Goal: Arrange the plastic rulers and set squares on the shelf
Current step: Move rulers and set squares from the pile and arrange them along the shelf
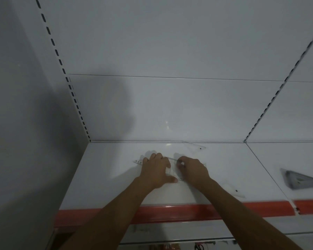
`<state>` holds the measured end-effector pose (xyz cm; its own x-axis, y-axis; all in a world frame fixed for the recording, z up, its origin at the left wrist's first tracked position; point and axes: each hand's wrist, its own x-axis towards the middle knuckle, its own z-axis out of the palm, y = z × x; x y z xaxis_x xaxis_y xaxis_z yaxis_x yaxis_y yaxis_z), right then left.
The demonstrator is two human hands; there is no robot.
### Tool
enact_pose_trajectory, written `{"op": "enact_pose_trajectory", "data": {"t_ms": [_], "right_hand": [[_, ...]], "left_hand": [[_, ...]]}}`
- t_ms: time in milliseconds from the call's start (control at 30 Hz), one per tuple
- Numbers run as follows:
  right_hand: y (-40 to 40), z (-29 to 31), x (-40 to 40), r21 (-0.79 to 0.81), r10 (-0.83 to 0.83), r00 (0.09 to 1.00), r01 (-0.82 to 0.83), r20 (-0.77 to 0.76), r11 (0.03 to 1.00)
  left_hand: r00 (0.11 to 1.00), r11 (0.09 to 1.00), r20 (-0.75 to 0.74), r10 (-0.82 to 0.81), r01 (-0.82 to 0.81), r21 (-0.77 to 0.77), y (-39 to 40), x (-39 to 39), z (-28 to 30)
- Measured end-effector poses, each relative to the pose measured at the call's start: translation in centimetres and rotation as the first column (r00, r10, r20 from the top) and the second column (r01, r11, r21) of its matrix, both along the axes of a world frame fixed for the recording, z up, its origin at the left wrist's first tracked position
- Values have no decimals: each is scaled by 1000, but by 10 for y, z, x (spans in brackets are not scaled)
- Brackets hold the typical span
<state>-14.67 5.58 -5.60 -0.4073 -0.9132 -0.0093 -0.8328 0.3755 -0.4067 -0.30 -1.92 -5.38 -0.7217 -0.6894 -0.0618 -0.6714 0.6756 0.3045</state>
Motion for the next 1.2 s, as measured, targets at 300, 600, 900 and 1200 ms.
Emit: {"op": "enact_pose_trajectory", "data": {"t_ms": [300,600,900,1200], "right_hand": [[-6,2,11,74,-87,994,82,65,994],[-5,5,12,64,-103,990,97,99,993],[18,27,-8,-292,-87,971,151,222,944],[54,55,-42,-476,-137,949,263,284,839]], "left_hand": [[999,999,-46,23,-25,-45,5,3,-4],[942,941,-188,-279,229,-247,5,7,-6],[908,819,-222,-356,188,-543,-3,-12,4],[928,928,-303,-217,99,-360,39,-63,41]]}}
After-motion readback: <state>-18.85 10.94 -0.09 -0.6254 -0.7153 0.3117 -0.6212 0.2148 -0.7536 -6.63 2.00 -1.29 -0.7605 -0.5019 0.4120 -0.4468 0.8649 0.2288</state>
